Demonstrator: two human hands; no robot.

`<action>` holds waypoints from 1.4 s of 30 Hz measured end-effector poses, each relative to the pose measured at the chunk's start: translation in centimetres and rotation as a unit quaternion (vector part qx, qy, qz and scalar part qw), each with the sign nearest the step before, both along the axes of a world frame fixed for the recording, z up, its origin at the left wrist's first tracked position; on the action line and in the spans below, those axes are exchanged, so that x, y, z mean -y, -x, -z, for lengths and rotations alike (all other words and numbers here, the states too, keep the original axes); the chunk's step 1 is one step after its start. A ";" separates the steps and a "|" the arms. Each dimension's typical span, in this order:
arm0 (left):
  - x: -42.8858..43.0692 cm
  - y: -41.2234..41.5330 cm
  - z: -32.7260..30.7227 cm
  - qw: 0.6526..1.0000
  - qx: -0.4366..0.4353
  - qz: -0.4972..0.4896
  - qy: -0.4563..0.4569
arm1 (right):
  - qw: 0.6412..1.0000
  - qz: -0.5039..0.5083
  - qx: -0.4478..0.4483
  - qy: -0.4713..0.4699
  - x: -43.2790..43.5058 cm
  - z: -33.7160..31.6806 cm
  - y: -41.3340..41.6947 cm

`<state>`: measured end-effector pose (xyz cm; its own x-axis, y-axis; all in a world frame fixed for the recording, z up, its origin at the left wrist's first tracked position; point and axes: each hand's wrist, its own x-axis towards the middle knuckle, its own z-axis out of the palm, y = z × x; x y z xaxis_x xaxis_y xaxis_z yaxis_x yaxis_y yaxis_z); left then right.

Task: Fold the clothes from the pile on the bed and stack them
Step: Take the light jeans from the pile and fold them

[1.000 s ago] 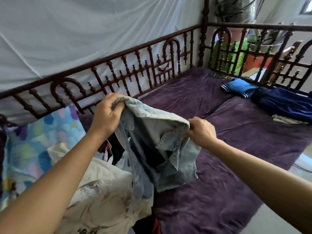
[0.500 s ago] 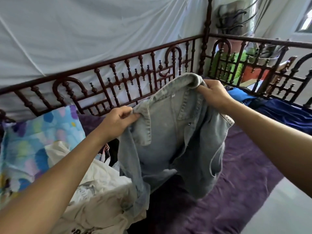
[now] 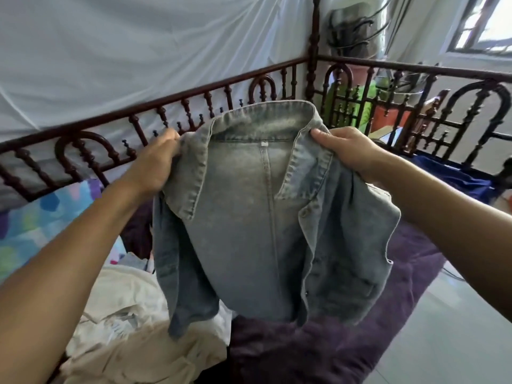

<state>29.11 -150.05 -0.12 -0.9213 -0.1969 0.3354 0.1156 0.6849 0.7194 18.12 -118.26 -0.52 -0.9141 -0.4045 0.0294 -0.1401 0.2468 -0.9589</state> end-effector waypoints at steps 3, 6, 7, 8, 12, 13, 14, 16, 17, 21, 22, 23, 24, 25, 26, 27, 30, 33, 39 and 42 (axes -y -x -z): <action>-0.5 0.3 0.7 0.998 0.067 0.016 0.010 | 1.000 0.021 -0.008 -0.004 -1.3 1.6 -0.5; -2.7 0.6 3.8 0.987 0.097 0.007 0.132 | 0.999 0.036 -0.008 -0.018 -3.3 4.9 -0.9; -3.7 0.8 4.9 0.981 0.092 -0.008 0.171 | 0.999 0.039 -0.007 -0.022 -4.1 6.1 -1.1; -4.7 1.0 5.7 0.973 0.077 -0.031 0.213 | 0.999 0.037 -0.005 -0.022 -4.8 7.2 -1.3; -8.5 2.9 6.8 0.944 0.008 -0.098 0.313 | 0.999 0.010 -0.023 -0.046 -7.8 10.8 -2.1; -9.2 3.6 7.0 0.942 0.011 -0.108 0.318 | 0.998 0.003 -0.028 -0.059 -8.5 11.4 -2.1; -9.8 4.2 7.3 0.939 0.020 -0.116 0.324 | 0.997 -0.003 -0.034 -0.072 -9.2 12.1 -2.0; -11.2 5.5 8.0 0.936 0.024 -0.120 0.330 | 0.993 -0.003 -0.055 -0.106 -10.7 13.5 -1.7; -12.1 6.1 8.5 0.936 0.022 -0.119 0.331 | 0.990 0.005 -0.066 -0.125 -11.5 14.1 -1.5; -15.3 9.2 10.1 0.940 0.042 -0.120 0.318 | 0.982 0.048 -0.066 -0.171 -14.6 16.1 -0.2; -16.1 10.3 10.4 0.944 0.049 -0.111 0.308 | 0.979 0.055 -0.064 -0.184 -15.4 16.4 0.5; -16.7 11.6 10.9 0.949 0.053 -0.100 0.296 | 0.977 0.065 -0.060 -0.195 -16.1 16.7 1.3; -17.5 13.1 11.4 0.953 0.056 -0.089 0.284 | 0.975 0.076 -0.058 -0.202 -16.9 17.0 2.2; -18.4 14.8 12.0 0.956 0.057 -0.080 0.275 | 0.973 0.087 -0.053 -0.206 -17.8 17.3 3.3; -19.4 16.6 12.6 0.959 0.057 -0.072 0.268 | 0.972 0.098 -0.048 -0.207 -18.7 17.7 4.5; -20.5 18.5 13.3 0.962 0.058 -0.065 0.260 | 0.971 0.107 -0.042 -0.208 -19.6 18.2 5.9; -24.2 24.6 14.9 0.969 0.065 -0.048 0.233 | 0.968 0.127 -0.014 -0.217 -22.9 19.5 10.5; -28.3 30.5 15.9 0.975 0.079 -0.024 0.208 | 0.963 0.158 0.020 -0.218 -26.4 20.1 15.4; -36.5 40.6 17.0 0.972 0.101 0.025 0.212 | 0.948 0.244 0.059 -0.198 -33.7 21.8 24.9; -39.9 45.0 18.3 0.969 0.118 0.038 0.212 | 0.942 0.261 0.072 -0.200 -36.9 23.5 29.7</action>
<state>-15.91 -110.13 -18.46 -0.9887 -0.0166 0.1490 0.0431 0.9205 0.3883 -11.57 -81.40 -24.01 -0.9743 0.1485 -0.1693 0.2247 0.5918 -0.7741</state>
